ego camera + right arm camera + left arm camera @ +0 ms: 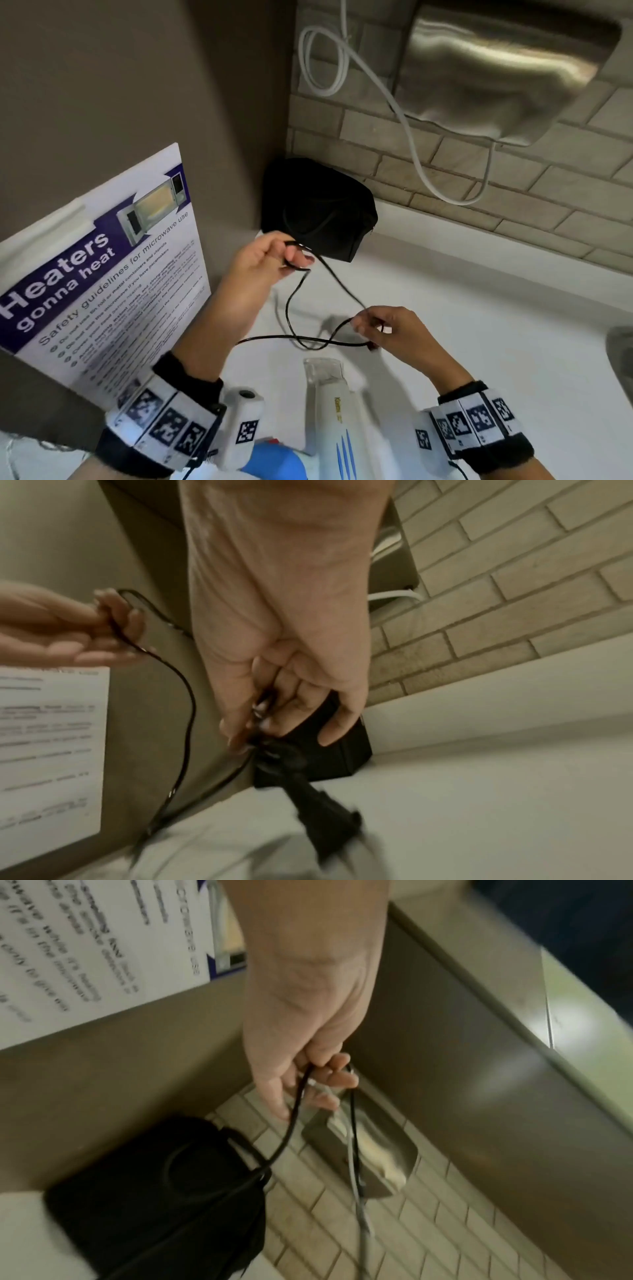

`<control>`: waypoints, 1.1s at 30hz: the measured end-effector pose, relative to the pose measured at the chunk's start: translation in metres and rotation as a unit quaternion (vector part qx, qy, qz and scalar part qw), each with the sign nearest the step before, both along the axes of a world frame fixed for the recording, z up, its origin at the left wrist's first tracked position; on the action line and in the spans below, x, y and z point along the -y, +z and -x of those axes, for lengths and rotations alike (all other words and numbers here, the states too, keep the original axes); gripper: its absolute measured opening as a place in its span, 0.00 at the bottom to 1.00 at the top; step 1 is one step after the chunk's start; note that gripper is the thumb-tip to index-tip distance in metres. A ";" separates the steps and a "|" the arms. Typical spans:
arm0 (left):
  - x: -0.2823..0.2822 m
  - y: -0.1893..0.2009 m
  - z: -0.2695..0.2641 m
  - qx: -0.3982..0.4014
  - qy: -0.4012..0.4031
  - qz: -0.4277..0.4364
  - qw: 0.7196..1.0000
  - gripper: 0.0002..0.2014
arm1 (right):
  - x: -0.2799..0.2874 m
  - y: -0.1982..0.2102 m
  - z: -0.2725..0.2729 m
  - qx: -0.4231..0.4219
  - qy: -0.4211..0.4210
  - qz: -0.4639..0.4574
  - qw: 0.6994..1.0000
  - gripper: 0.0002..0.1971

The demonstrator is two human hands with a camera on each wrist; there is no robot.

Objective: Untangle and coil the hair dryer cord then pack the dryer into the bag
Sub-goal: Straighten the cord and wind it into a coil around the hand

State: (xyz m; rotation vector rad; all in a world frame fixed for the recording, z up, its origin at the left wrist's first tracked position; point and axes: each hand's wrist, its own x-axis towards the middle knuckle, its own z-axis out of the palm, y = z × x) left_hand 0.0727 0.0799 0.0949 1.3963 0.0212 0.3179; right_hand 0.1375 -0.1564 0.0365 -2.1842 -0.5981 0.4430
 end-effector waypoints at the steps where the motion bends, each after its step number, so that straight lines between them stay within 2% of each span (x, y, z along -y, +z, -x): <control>1: -0.004 0.008 0.001 0.010 0.001 0.022 1.000 0.18 | 0.001 -0.006 -0.001 -0.014 -0.013 -0.006 1.000 0.04; 3: -0.011 0.021 0.005 0.022 -0.001 0.072 0.997 0.19 | 0.002 -0.019 -0.003 -0.015 -0.027 0.005 1.000 0.04; 7: -0.016 0.043 0.012 0.028 0.001 0.119 0.993 0.23 | 0.000 -0.039 -0.007 -0.016 -0.032 0.062 0.997 0.10; 9: -0.016 0.053 0.015 0.031 0.008 0.126 0.992 0.26 | 0.000 -0.047 -0.010 -0.026 -0.035 0.078 0.996 0.10; 10: -0.014 0.057 0.015 0.032 0.015 0.112 0.993 0.24 | 0.001 -0.049 -0.010 -0.033 -0.035 0.080 0.996 0.09; 11: -0.012 0.059 0.015 0.032 0.020 0.094 0.995 0.21 | 0.001 -0.049 -0.009 -0.038 -0.028 0.080 0.996 0.13; 14: -0.001 0.058 0.008 0.014 0.005 0.056 0.998 0.17 | -0.004 -0.031 -0.002 -0.067 0.008 0.034 0.997 0.34; 16: 0.012 0.056 0.002 -0.009 -0.021 0.045 0.999 0.18 | -0.018 -0.010 0.007 -0.058 0.033 -0.001 0.998 0.38; 19: 0.034 0.051 -0.005 -0.037 -0.067 0.066 0.995 0.18 | -0.049 0.006 0.014 -0.047 0.053 -0.035 0.997 0.35; 20: 0.040 0.051 -0.007 -0.041 -0.079 0.078 0.993 0.17 | -0.059 0.006 0.014 -0.059 0.062 -0.045 0.995 0.31; 22: 0.044 0.051 -0.009 -0.035 -0.091 0.095 0.991 0.15 | -0.072 0.005 0.016 -0.073 0.072 -0.063 0.993 0.17; 23: 0.043 0.050 -0.010 -0.029 -0.087 0.101 0.991 0.13 | -0.076 0.003 0.016 -0.081 0.059 -0.089 0.991 0.12; 25: 0.030 0.038 -0.011 -0.015 -0.047 0.091 0.995 0.09 | -0.075 0.001 0.012 -0.113 -0.014 -0.165 0.980 0.09; 27: 0.014 0.009 -0.012 -0.016 0.061 -0.015 0.998 0.03 | -0.067 0.003 0.005 -0.128 -0.096 -0.224 0.961 0.10; 29: -0.001 -0.036 -0.010 -0.076 0.146 -0.205 0.965 0.01 | -0.058 0.009 -0.002 -0.142 -0.143 -0.253 0.946 0.13; 30: -0.004 -0.059 -0.008 -0.113 0.128 -0.304 0.937 0.03 | -0.054 0.012 -0.004 -0.150 -0.153 -0.266 0.940 0.14; 31: -0.004 -0.080 -0.006 -0.147 0.070 -0.397 0.903 0.08 | -0.050 0.016 -0.005 -0.161 -0.156 -0.281 0.933 0.15; 33: 0.006 -0.108 0.000 -0.188 -0.068 -0.541 0.817 0.17 | -0.047 0.026 -0.002 -0.192 -0.151 -0.310 0.919 0.15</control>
